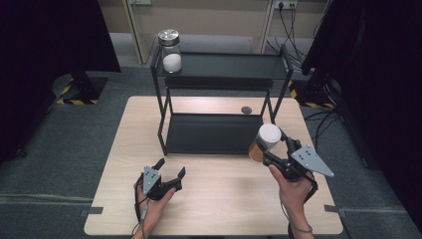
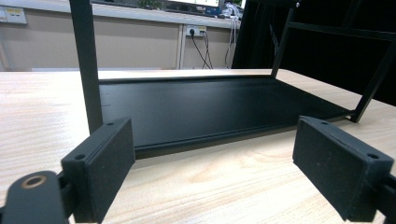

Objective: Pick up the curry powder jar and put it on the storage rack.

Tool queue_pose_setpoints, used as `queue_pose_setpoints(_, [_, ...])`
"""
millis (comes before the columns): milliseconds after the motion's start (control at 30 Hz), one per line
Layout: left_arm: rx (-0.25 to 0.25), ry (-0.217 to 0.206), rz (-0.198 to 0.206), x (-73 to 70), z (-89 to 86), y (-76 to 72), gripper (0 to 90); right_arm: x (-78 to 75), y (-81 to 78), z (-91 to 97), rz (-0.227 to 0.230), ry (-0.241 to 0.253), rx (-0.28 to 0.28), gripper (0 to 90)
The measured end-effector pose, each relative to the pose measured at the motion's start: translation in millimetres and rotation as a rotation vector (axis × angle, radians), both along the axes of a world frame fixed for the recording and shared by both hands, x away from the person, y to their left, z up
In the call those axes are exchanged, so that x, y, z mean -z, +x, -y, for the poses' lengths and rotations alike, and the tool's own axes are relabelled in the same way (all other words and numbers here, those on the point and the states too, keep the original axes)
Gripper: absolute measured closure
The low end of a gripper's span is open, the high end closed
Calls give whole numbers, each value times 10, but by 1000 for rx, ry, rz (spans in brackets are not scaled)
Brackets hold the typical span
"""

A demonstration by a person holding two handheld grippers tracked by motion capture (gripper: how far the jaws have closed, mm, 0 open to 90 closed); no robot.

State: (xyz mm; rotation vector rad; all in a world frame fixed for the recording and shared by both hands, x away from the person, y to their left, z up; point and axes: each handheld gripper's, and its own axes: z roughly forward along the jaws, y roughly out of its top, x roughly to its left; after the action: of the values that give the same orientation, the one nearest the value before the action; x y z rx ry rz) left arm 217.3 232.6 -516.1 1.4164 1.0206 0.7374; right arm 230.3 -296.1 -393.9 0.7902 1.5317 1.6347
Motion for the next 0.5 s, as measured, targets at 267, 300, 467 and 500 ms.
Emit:
queue_pose_setpoints(267, [-1, 1, 0, -1, 1, 0, 124, -52, 23, 26, 9, 17, 19, 340])
queue_pose_setpoints(300, [-1, 1, 0, -1, 2, 0, 124, -57, 25, 28, 10, 17, 21, 340])
queue_pose_setpoints(467, [-1, 2, 0, -1, 3, 0, 125, -87, 36, 30, 11, 18, 27, 340])
queue_pose_setpoints(500, [-1, 2, 1, -1, 3, -1, 125, -101, 42, 29, 14, 18, 29, 340])
